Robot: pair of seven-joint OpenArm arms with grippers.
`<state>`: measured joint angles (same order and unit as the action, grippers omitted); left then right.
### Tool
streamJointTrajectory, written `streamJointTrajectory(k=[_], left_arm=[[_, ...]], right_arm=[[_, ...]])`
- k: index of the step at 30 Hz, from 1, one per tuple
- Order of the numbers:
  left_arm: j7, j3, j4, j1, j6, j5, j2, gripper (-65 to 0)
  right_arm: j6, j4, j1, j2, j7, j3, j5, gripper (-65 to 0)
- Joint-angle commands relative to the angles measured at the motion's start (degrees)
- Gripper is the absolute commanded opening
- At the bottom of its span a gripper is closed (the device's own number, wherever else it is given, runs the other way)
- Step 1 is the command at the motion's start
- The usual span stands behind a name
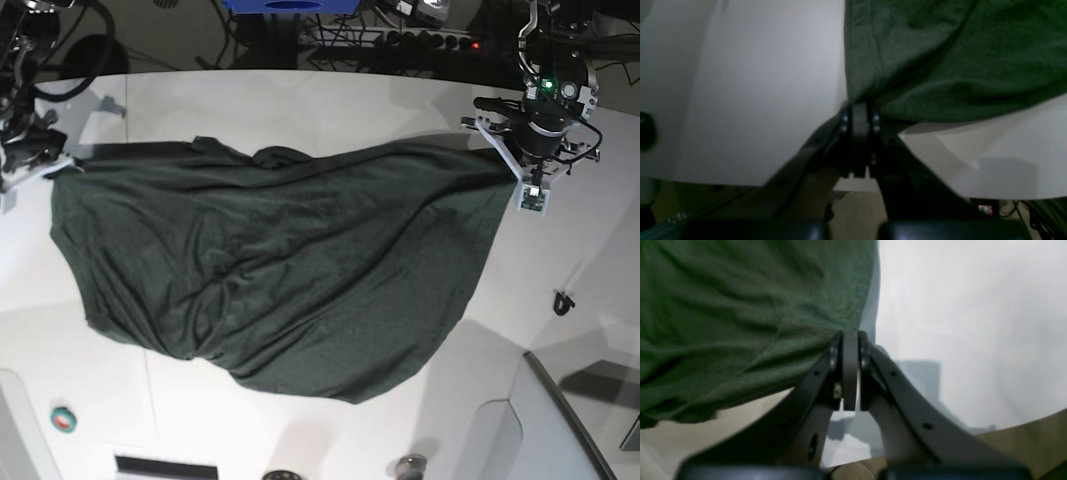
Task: Layout the t-shirt on the table in an organized manner, then fold the t-shirt properly
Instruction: 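Regrasp the shirt corner with the right gripper and pull it outward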
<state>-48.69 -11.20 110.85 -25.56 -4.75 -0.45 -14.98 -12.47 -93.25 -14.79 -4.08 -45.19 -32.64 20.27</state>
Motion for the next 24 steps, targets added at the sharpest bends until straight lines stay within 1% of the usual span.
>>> streamJointTrajectory(k=[1, 3, 6, 9, 10, 11, 12, 14, 15, 16, 18, 20, 21, 22, 24], left_arm=[[0.91, -0.27, 0.84, 0.11, 0.23, 0.23, -0.53, -65.0], [0.91, -0.36, 0.84, 0.11, 0.23, 0.49, -0.53, -65.0], [0.91, -0.36, 0.84, 0.11, 0.23, 0.14, -0.53, -65.0], [0.91, -0.27, 0.84, 0.11, 0.23, 0.14, -0.27, -65.0], [0.91, -0.27, 0.84, 0.20, 0.23, 0.40, 0.26, -65.0], [0.91, -0.27, 0.84, 0.20, 0.23, 0.67, 0.52, -65.0], [0.91, -0.27, 0.84, 0.20, 0.23, 0.67, 0.52, -65.0], [0.91, -0.27, 0.84, 0.20, 0.23, 0.67, 0.52, -65.0], [0.91, -0.27, 0.84, 0.11, 0.23, 0.67, 0.52, -65.0], [0.91, -0.27, 0.84, 0.11, 0.23, 0.67, 0.52, -65.0], [0.91, -0.27, 0.93, 0.11, 0.23, 0.67, 0.52, -65.0], [0.91, -0.27, 1.02, 0.11, 0.23, 0.58, 0.61, -65.0], [0.91, -0.27, 1.02, 0.11, 0.23, 0.58, 0.61, -65.0], [0.91, -0.27, 0.93, 0.11, 0.23, 0.67, 0.61, -65.0], [0.91, -0.53, 0.93, 0.02, 0.23, 0.67, 0.52, -65.0]], right_arm=[[-0.06, -2.62, 0.32, -0.71, 0.66, -0.37, 0.26, -64.4], [0.03, -5.60, 0.68, -0.71, -0.22, -0.37, 0.17, -64.4], [0.03, -8.51, 3.14, -1.07, -4.09, -0.19, 0.17, -64.4], [0.12, -8.15, 8.41, -0.98, -8.22, 0.34, 0.08, -64.4], [0.21, -7.10, 10.52, -0.89, -9.45, 1.65, 0.08, -64.4], [1.17, -5.96, 12.28, -1.07, -10.24, 3.41, 0.08, -64.4], [3.19, -4.55, 14.21, -1.33, -10.59, 5.17, 0.08, -64.4], [7.77, -0.95, 18.08, -1.42, -10.59, 8.95, 0.08, -64.4], [9.61, 1.96, 20.37, -1.51, -10.50, 11.41, 0.08, -64.4], [10.76, 5.12, 22.74, -1.51, -10.42, 13.43, 0.17, -64.4], [11.28, 12.77, 27.75, -1.15, -8.39, 16.51, 0.17, -64.4], [11.28, 21.30, 31.97, -0.98, -3.56, 19.24, 0.17, -63.3], [11.28, 24.11, 33.56, -0.98, -1.98, 20.91, 0.17, -62.4], [11.28, 26.22, 34.70, -1.33, -1.62, 22.93, 0.17, -59.9], [11.28, 26.13, 35.14, -1.59, -3.38, 25.83, 0.26, -50.0]])
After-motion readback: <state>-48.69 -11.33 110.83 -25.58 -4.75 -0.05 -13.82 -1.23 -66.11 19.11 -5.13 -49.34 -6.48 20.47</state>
